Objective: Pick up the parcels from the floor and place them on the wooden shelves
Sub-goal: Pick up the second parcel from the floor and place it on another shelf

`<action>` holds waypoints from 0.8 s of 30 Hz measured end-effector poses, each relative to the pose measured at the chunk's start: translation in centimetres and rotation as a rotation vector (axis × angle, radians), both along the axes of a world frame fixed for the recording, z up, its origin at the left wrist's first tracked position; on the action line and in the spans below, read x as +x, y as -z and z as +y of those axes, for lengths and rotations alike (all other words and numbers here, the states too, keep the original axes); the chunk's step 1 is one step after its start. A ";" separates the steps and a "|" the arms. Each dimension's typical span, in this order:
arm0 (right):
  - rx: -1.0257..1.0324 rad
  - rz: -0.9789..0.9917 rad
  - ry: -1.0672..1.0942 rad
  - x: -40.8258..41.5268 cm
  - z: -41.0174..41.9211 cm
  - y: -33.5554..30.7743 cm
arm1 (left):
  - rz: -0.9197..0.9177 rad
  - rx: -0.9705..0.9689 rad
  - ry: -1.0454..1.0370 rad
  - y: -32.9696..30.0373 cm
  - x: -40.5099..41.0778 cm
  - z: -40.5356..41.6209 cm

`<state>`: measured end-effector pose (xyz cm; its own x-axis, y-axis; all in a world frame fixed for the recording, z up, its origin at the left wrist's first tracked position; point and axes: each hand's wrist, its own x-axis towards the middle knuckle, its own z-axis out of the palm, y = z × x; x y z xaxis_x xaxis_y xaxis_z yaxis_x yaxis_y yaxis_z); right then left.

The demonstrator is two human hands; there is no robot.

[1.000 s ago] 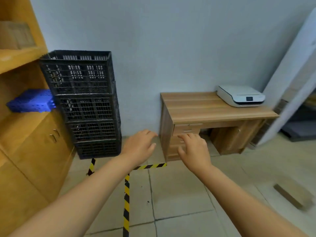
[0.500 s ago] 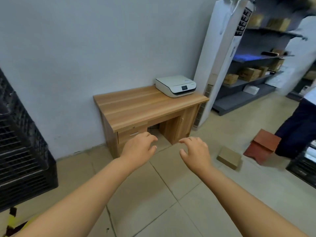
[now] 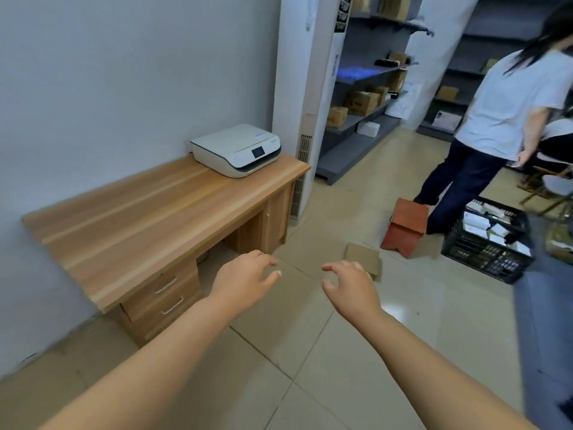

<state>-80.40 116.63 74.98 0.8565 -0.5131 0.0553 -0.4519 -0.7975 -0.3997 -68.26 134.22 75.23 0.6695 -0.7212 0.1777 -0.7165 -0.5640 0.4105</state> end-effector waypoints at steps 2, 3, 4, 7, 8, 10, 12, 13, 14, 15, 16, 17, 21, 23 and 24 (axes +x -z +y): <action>0.025 0.007 0.057 0.5 -3.2 0.4 | 0.029 0.010 0.046 0.5 1.3 -3.5; 0.037 0.006 0.084 0.7 -4.8 0.6 | 0.036 0.019 0.069 0.7 1.9 -5.3; 0.044 0.005 0.108 1.1 -6.4 0.9 | 0.037 0.029 0.090 1.0 2.6 -7.1; 0.060 -0.013 0.150 2.3 -11.6 1.5 | 0.023 0.053 0.127 1.4 4.6 -12.9; 0.063 -0.019 0.157 2.8 -13.5 1.6 | 0.017 0.051 0.134 1.3 5.3 -14.9; 0.063 -0.022 0.172 4.0 -17.5 1.4 | 0.015 0.035 0.139 1.1 6.8 -19.1; 0.061 -0.023 0.177 5.3 -21.6 1.0 | 0.020 0.024 0.138 0.7 8.3 -23.4; 0.063 -0.025 0.177 6.1 -23.7 0.8 | 0.021 0.018 0.138 0.5 9.1 -25.5; 0.064 -0.025 0.178 6.9 -25.8 0.6 | 0.027 0.010 0.138 0.4 9.9 -27.5; 0.063 -0.020 0.180 7.6 -27.7 0.5 | 0.040 0.004 0.135 0.3 10.6 -29.4; 0.061 -0.016 0.181 8.3 -29.6 0.4 | 0.054 -0.003 0.129 0.3 11.4 -31.2; 0.060 -0.015 0.181 9.1 -31.3 0.4 | 0.065 -0.008 0.122 0.3 12.1 -32.8; 0.069 -0.005 0.192 12.5 -37.1 1.3 | 0.093 0.007 0.103 1.0 15.4 -37.8; 0.078 0.003 0.199 14.3 -39.5 1.8 | 0.107 0.026 0.108 1.4 17.4 -40.1; 0.082 0.005 0.203 15.3 -40.7 2.1 | 0.118 0.031 0.114 1.6 18.5 -41.2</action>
